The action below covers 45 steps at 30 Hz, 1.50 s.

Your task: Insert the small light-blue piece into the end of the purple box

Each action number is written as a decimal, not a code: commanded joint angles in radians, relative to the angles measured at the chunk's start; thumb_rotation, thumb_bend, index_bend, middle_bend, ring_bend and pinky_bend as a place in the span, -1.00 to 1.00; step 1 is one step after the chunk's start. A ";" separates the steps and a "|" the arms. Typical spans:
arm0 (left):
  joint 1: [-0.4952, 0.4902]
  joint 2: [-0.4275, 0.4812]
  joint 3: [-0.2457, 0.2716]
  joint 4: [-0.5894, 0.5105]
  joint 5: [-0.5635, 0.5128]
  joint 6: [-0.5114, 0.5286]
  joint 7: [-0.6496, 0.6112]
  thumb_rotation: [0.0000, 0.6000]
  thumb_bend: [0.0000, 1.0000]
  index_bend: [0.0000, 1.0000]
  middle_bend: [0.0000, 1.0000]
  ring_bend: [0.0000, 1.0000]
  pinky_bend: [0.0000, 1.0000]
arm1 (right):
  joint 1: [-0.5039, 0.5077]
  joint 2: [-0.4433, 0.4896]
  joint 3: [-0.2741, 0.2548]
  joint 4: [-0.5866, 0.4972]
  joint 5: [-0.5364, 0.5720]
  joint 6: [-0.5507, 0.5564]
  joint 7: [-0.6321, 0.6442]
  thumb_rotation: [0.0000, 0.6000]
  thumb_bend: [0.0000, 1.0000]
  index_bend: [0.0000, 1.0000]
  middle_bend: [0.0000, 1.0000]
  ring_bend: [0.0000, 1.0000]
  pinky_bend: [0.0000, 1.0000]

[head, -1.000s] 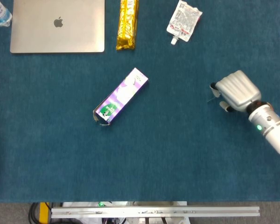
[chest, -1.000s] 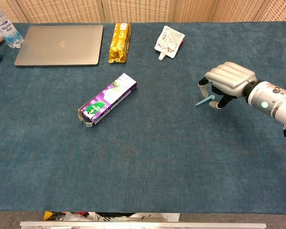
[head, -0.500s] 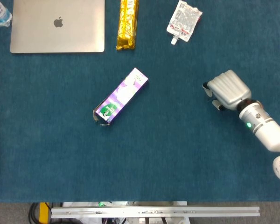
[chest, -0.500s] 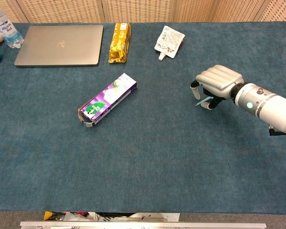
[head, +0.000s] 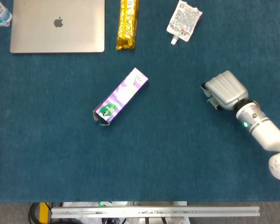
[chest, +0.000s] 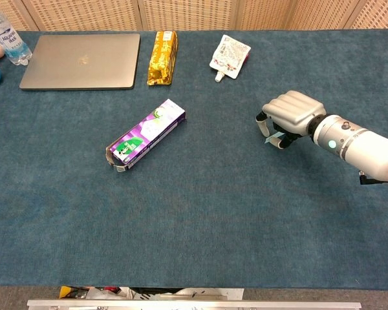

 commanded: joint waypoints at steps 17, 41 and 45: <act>0.005 -0.003 -0.001 0.013 -0.003 0.002 -0.014 1.00 -0.28 -0.62 -0.62 -0.68 -0.76 | 0.006 -0.002 -0.013 -0.008 0.017 0.016 0.000 1.00 -0.32 0.14 1.00 1.00 1.00; 0.008 0.001 0.000 0.015 -0.007 -0.004 -0.018 1.00 -0.28 -0.62 -0.62 -0.68 -0.76 | 0.058 0.067 0.085 -0.192 0.054 -0.011 0.128 1.00 -0.32 0.29 1.00 1.00 1.00; 0.011 0.004 0.001 0.009 -0.005 0.002 -0.019 1.00 -0.28 -0.62 -0.62 -0.68 -0.76 | 0.110 0.061 0.162 -0.237 0.126 -0.076 0.219 1.00 -0.32 0.29 1.00 1.00 1.00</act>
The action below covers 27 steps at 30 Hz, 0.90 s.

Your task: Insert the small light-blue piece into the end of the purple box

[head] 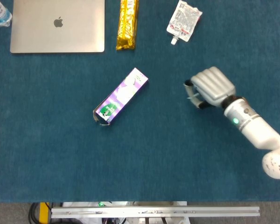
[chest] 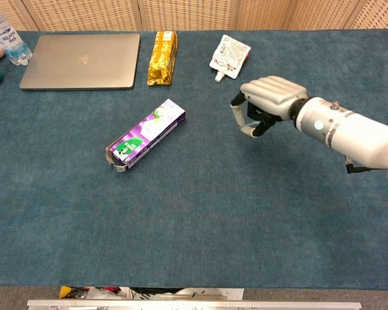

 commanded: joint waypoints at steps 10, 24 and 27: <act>0.017 0.008 0.002 0.002 -0.008 0.015 -0.022 1.00 -0.28 -0.62 -0.62 -0.68 -0.76 | 0.169 -0.143 0.186 0.073 0.250 -0.180 0.277 1.00 -0.26 0.29 1.00 1.00 1.00; 0.031 0.007 0.001 0.033 -0.029 0.006 -0.062 1.00 -0.28 -0.62 -0.62 -0.68 -0.76 | 0.267 -0.352 0.266 0.356 0.327 -0.267 0.500 1.00 -0.23 0.29 1.00 1.00 1.00; 0.030 0.007 -0.002 0.040 -0.031 0.003 -0.071 1.00 -0.28 -0.62 -0.62 -0.68 -0.76 | 0.272 -0.386 0.279 0.397 0.311 -0.273 0.538 1.00 -0.23 0.29 1.00 1.00 1.00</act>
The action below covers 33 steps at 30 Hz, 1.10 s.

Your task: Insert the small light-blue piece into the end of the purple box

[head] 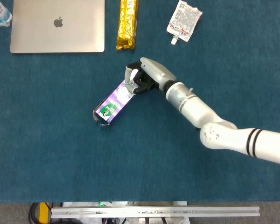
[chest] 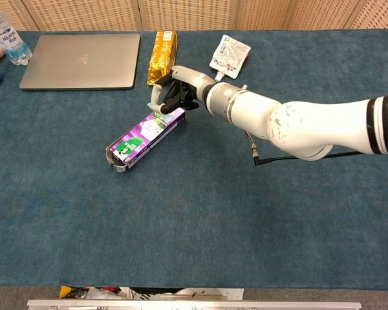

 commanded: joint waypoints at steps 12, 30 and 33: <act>-0.001 0.003 -0.002 0.019 -0.003 -0.013 -0.028 1.00 -0.28 -0.62 -0.62 -0.68 -0.76 | 0.004 -0.128 0.065 0.172 -0.152 -0.016 0.206 1.00 -0.21 0.29 1.00 1.00 1.00; -0.001 -0.006 -0.004 0.042 -0.004 -0.021 -0.044 1.00 -0.28 -0.62 -0.62 -0.68 -0.76 | -0.008 -0.151 0.050 0.267 -0.302 -0.023 0.347 1.00 -0.19 0.29 1.00 1.00 1.00; 0.000 -0.007 -0.004 0.046 -0.006 -0.022 -0.046 1.00 -0.28 -0.62 -0.62 -0.68 -0.76 | -0.014 -0.148 0.039 0.271 -0.331 -0.017 0.366 1.00 -0.18 0.30 1.00 1.00 1.00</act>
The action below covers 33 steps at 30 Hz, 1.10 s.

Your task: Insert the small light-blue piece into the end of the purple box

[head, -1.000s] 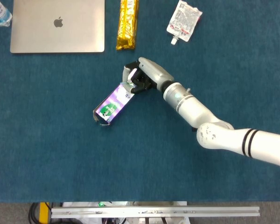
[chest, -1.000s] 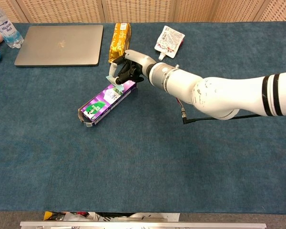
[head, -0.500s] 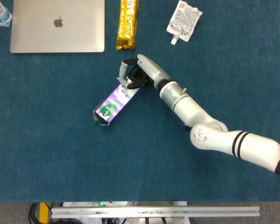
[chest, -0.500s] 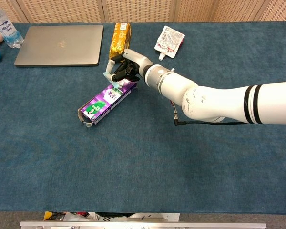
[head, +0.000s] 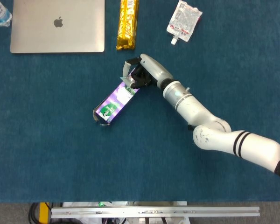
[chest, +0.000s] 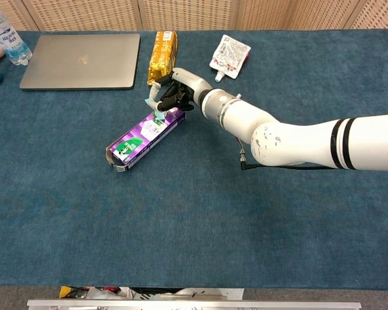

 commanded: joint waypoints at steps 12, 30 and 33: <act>0.003 -0.005 -0.002 0.010 -0.003 0.000 -0.008 1.00 -0.28 -0.62 -0.62 -0.68 -0.76 | -0.016 0.030 -0.056 -0.009 -0.107 0.016 0.057 1.00 -0.16 0.30 1.00 1.00 1.00; 0.008 -0.007 -0.002 0.015 0.002 0.006 -0.016 1.00 -0.28 -0.62 -0.62 -0.68 -0.76 | -0.033 0.041 -0.091 -0.026 -0.120 0.077 0.023 1.00 -0.35 0.24 1.00 1.00 1.00; 0.008 -0.007 -0.002 0.015 0.003 0.007 -0.016 1.00 -0.28 -0.62 -0.62 -0.68 -0.76 | -0.037 0.044 -0.093 -0.032 -0.115 0.089 0.011 1.00 -0.42 0.22 1.00 1.00 1.00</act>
